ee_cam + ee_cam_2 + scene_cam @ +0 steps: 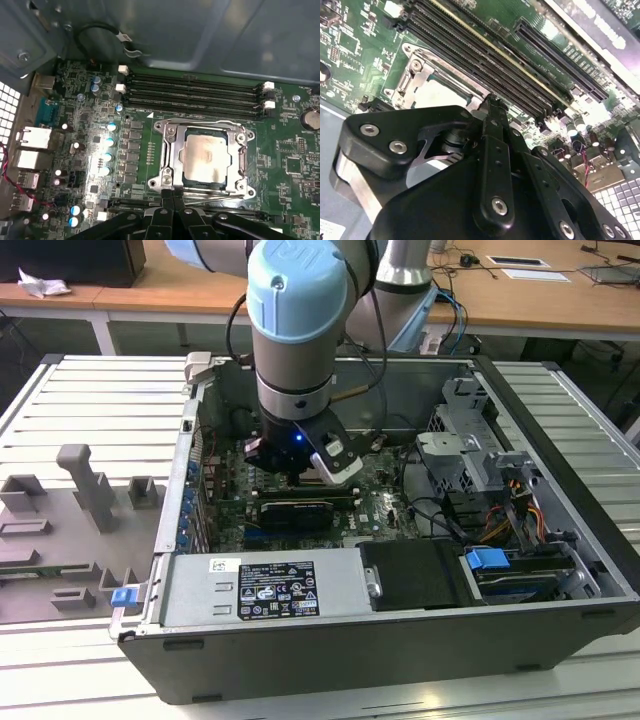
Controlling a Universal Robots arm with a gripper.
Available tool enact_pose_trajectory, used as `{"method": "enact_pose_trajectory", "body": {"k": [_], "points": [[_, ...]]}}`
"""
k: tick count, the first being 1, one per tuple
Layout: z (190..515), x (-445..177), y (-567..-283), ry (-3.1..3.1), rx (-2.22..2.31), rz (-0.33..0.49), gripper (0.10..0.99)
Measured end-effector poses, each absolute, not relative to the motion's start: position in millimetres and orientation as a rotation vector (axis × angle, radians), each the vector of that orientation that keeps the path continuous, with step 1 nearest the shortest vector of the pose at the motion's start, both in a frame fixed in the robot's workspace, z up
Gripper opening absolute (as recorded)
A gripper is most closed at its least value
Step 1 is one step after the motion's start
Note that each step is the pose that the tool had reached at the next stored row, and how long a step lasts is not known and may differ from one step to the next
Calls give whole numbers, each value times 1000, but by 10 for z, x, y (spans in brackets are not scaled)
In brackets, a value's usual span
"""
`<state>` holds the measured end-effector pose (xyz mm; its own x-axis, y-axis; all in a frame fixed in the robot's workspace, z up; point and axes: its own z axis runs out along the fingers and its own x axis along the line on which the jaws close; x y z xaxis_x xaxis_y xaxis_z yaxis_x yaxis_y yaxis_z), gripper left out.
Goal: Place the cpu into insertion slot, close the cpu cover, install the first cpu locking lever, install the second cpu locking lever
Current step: 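Install the second cpu locking lever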
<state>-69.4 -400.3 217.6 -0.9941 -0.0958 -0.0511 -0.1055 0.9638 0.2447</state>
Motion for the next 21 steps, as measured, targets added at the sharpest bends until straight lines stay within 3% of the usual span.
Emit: {"method": "enact_pose_trajectory", "body": {"k": [5, 21], "points": [[2126, -724, -4057, 3064, -157, 448, 106], [1963, -795, -4083, 3041, -156, 540, 106]]}}
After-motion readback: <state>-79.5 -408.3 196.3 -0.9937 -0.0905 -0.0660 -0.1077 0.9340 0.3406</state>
